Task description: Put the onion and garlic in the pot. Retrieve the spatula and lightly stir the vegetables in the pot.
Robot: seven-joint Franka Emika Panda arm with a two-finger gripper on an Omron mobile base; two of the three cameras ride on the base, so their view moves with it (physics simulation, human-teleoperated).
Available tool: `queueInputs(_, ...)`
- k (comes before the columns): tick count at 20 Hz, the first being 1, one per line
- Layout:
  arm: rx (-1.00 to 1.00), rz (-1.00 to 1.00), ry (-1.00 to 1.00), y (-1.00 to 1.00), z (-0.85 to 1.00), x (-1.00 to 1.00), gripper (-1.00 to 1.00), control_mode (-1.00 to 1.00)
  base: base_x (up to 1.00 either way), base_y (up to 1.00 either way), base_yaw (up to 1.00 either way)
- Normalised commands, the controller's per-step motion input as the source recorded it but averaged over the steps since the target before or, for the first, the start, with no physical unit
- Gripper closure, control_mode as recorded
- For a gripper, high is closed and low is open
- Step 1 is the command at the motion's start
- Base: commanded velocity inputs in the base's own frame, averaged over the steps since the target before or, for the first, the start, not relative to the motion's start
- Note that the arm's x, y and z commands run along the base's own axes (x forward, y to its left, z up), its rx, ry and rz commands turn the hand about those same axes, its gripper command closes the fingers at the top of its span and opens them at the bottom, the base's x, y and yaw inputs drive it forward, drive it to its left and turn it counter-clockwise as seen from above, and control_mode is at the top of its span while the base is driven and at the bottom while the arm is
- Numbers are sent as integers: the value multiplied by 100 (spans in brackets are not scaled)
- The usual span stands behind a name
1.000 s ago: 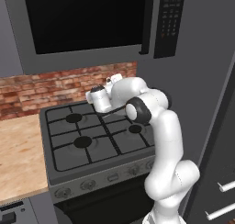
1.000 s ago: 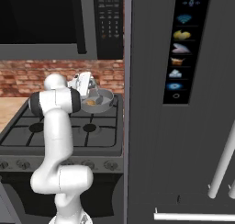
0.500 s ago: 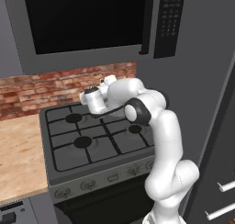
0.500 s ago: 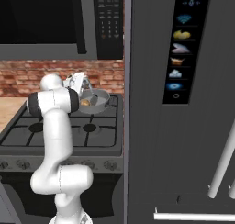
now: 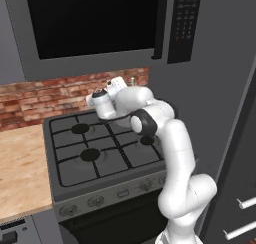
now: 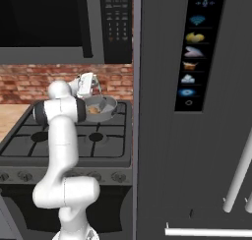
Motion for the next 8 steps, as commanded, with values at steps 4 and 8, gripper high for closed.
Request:
queueInputs(4, -2, 0, -2, -9, 0, 61, 100, -100, 0, 0, 0)
queueInputs(8, -3, 0, 0, -13, 0, 23, 100, -100, 0, 0, 0)
